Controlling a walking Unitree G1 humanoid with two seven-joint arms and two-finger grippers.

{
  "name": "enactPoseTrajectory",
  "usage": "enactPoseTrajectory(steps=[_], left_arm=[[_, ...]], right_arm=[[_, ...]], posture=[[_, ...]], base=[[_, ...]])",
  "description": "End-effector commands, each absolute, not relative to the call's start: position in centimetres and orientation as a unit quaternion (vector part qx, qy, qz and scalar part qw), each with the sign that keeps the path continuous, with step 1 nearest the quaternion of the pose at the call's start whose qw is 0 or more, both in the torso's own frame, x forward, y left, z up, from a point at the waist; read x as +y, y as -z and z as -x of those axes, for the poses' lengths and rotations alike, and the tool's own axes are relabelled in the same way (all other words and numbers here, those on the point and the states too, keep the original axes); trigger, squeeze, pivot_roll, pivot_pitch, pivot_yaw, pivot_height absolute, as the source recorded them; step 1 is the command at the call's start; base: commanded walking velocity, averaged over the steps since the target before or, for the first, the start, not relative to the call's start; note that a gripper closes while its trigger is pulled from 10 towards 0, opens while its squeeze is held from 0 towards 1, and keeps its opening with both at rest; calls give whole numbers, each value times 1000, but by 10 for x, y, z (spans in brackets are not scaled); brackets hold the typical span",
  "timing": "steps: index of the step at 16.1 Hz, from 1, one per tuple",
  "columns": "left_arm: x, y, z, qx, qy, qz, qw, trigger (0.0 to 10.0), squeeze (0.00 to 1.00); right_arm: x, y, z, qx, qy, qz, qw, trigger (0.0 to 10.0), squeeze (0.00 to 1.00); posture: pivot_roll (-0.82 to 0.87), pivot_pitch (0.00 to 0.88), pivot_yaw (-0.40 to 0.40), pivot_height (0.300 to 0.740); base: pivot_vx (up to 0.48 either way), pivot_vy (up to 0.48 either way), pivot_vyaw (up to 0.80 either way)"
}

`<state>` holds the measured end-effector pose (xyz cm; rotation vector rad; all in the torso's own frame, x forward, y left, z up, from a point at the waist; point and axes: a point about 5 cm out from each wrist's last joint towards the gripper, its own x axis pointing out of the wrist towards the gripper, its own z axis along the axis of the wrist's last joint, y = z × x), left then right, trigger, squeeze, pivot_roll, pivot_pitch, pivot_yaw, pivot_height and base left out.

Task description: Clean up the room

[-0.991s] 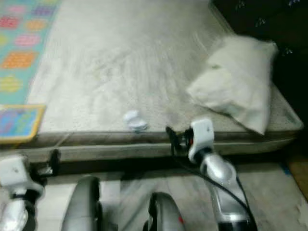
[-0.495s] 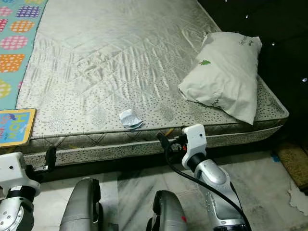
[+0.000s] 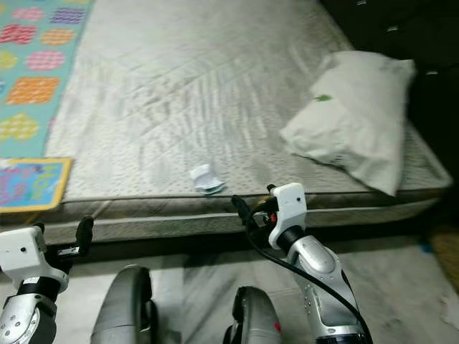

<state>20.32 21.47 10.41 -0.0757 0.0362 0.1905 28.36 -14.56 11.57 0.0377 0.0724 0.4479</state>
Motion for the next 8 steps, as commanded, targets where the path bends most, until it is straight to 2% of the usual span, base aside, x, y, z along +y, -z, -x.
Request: enactPoseTrajectory(steps=[1,8], left_arm=[[215,-103,-201,20,-92,37,995,10000,0],[214,-103,-201,18,-87,40,995,10000,0]], right_arm=[[-147,-115,-282,39,-218,-22,975,10000,0],[-145,-114,-283,39,-221,-22,974,10000,0]], posture=[[2,202,-135,618],[3,200,-136,618]], base=[[289,0,0],[334,0,0]])
